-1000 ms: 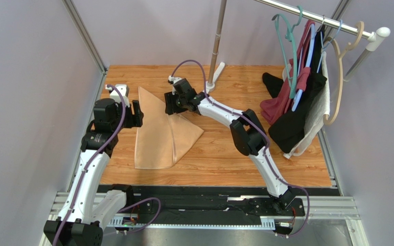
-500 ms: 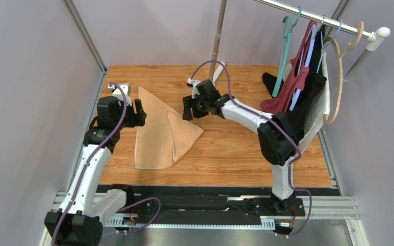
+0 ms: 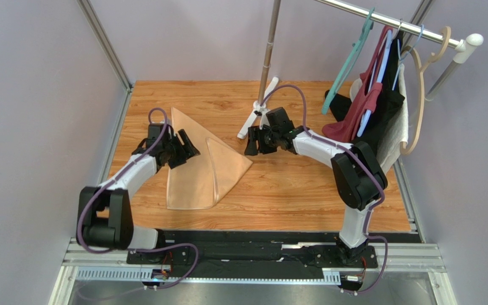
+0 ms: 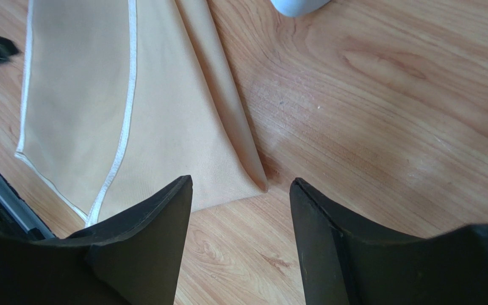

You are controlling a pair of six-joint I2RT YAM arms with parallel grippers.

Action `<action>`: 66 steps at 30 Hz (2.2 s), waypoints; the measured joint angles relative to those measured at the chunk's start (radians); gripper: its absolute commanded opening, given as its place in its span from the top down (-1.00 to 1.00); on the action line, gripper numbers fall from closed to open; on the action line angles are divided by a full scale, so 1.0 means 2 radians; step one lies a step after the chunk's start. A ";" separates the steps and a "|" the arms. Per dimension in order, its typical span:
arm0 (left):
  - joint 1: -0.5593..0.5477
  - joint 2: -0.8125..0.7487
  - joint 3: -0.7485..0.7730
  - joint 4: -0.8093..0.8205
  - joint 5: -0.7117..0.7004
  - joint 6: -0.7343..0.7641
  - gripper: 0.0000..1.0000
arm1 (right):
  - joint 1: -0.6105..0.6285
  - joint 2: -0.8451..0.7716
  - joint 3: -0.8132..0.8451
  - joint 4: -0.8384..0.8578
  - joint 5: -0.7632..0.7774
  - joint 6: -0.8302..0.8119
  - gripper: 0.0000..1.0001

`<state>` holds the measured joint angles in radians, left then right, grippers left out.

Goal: Fold the napkin, place the utensils inside, and roll it up
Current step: Fold the napkin

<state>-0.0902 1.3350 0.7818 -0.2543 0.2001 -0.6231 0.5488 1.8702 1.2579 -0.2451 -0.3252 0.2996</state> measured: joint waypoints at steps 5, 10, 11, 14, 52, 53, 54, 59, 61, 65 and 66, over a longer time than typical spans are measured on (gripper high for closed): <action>0.000 0.069 -0.009 0.036 0.009 -0.056 -0.57 | -0.010 -0.005 -0.017 0.033 -0.015 0.014 -0.24; 0.001 0.093 -0.015 0.060 0.000 -0.086 -0.58 | -0.013 -0.010 -0.033 0.048 -0.023 0.025 -0.24; 0.002 0.099 -0.015 0.065 -0.001 -0.092 -0.58 | -0.013 -0.010 -0.033 0.051 -0.024 0.026 -0.24; 0.008 0.109 -0.013 0.076 0.000 -0.103 -0.58 | -0.013 -0.008 -0.032 0.066 -0.028 0.029 -0.24; 0.058 -0.023 0.161 -0.029 0.004 -0.024 -0.59 | 0.097 0.020 -0.118 0.189 -0.056 0.164 -0.21; 0.061 -0.029 0.157 -0.029 0.004 -0.022 -0.59 | 0.108 0.017 -0.123 0.192 -0.053 0.168 -0.21; 0.063 -0.031 0.152 -0.031 0.004 -0.020 -0.59 | 0.121 0.013 -0.128 0.192 -0.050 0.172 -0.22; 0.072 -0.032 0.130 -0.074 0.024 0.006 -0.59 | 0.164 -0.025 -0.144 0.160 -0.027 0.171 -0.27; 0.073 -0.032 0.137 -0.101 0.029 0.029 -0.59 | 0.164 -0.059 -0.140 0.117 -0.004 0.151 -0.28; 0.074 -0.040 0.156 -0.133 0.029 0.072 -0.59 | 0.152 -0.098 -0.085 0.057 0.043 0.100 -0.27; 0.074 -0.045 0.159 -0.135 0.026 0.082 -0.59 | 0.147 -0.099 -0.064 0.052 0.052 0.088 -0.27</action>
<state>0.0578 1.2442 1.0992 -0.5243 0.2520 -0.4591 0.8425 1.6718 1.1290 -0.1410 -0.2214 0.4747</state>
